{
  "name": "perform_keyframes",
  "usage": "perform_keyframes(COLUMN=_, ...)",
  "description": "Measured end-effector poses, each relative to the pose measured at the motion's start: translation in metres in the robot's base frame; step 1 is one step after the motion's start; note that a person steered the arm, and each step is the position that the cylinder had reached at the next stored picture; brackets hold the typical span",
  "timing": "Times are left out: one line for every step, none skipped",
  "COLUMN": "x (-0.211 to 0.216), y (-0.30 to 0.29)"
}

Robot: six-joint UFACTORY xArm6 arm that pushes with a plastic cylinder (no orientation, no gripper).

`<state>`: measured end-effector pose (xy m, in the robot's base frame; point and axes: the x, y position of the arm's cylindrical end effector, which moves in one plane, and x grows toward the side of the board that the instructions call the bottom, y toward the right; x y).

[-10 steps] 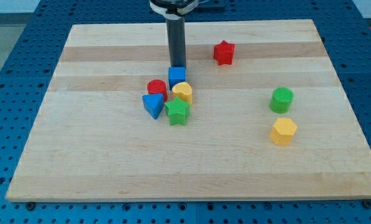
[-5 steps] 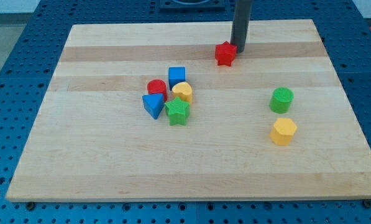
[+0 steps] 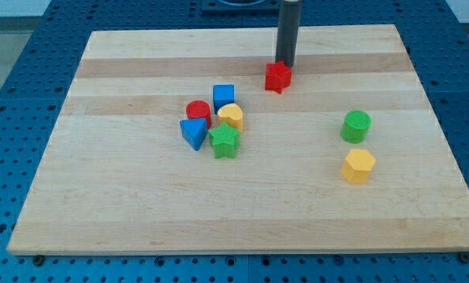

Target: Move the red star to the center

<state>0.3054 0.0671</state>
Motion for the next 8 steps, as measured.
perform_keyframes(x=0.025, y=-0.001)
perform_keyframes(x=0.045, y=-0.001)
perform_keyframes(x=0.056, y=-0.001)
perform_keyframes(x=0.06, y=-0.005)
perform_keyframes(x=0.061, y=-0.006)
perform_keyframes(x=0.061, y=-0.014)
perform_keyframes(x=0.061, y=-0.018)
perform_keyframes(x=0.061, y=-0.021)
